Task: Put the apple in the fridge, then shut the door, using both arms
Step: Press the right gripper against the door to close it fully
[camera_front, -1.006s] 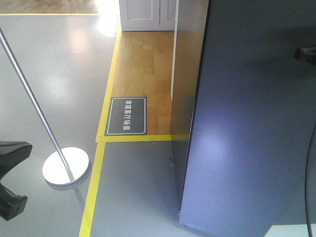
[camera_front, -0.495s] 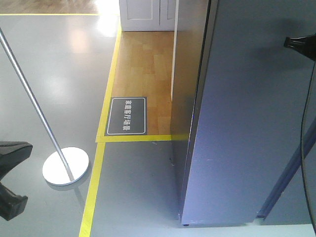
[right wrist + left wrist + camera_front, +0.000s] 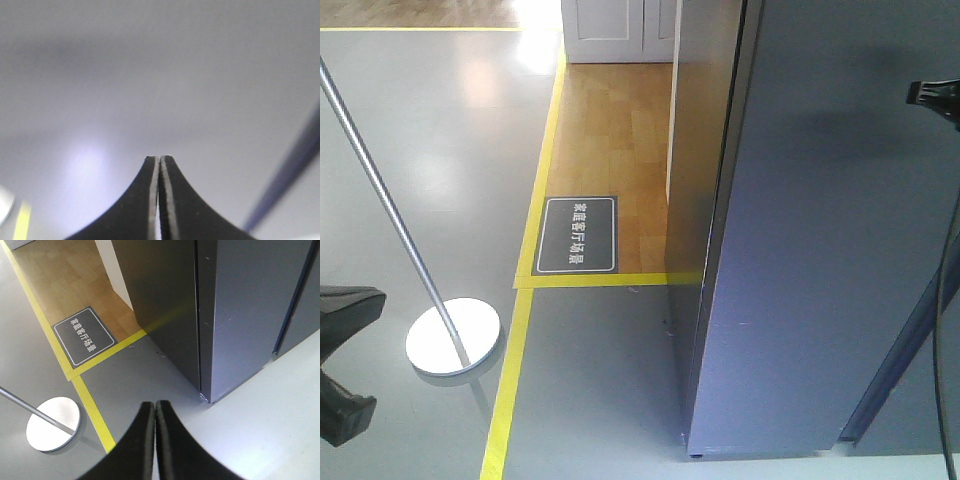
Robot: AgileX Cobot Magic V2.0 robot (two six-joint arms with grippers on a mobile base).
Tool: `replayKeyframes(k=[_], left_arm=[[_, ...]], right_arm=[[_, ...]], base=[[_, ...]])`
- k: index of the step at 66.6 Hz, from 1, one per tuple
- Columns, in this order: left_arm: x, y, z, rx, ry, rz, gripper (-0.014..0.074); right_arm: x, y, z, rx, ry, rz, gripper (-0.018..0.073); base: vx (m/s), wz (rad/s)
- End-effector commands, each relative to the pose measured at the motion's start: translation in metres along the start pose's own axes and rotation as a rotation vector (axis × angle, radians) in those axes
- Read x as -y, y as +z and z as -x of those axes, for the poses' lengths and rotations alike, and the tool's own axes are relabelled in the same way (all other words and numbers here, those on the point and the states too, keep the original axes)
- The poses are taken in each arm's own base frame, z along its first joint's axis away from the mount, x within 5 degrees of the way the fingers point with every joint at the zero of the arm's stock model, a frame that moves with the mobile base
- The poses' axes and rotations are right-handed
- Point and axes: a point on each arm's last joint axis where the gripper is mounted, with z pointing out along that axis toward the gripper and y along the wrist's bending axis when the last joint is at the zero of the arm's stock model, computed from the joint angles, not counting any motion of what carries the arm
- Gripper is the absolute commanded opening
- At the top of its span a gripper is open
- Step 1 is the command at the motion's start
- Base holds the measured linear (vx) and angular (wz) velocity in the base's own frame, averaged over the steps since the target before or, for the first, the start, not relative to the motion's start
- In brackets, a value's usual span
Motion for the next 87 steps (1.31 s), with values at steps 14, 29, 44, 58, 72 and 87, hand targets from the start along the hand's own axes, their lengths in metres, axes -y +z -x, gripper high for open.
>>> replayKeyframes(k=[14,29,44,58,72,87], left_arm=[[0.000,-0.006,0.012,0.087,-0.003,-0.005,-0.0006],[0.000,-0.006,0.012,0.087,-0.003,-0.005,-0.0006],[0.000,-0.006,0.012,0.088,-0.003,-0.005,-0.0006],[0.000,-0.006,0.012,0.088,-0.003,-0.005,-0.0006],[0.000,-0.006,0.012,0.088,-0.003,-0.005,-0.0006],[0.000,-0.006,0.012,0.088,-0.003,-0.005,-0.0006]], right_arm=[[-0.040,-0.090,-0.003,-0.157,-0.206,0.152,-0.0003],[-0.060,-0.138,-0.047,-0.186,-0.339,0.159,-0.0003],[-0.040,-0.192,-0.102,-0.143,-0.308,0.150,-0.0003],[-0.026,-0.233,-0.150,-0.132,-0.266,0.199,-0.0003],[-0.015,-0.255,-0.183,-0.083,-0.256,0.220,-0.0003],[-0.012,-0.268,-0.194,-0.044,-0.237,0.247,-0.0003]], base=[[0.00,0.00],[0.00,0.00],[0.00,0.00],[0.00,0.00],[0.00,0.00],[0.00,0.00]])
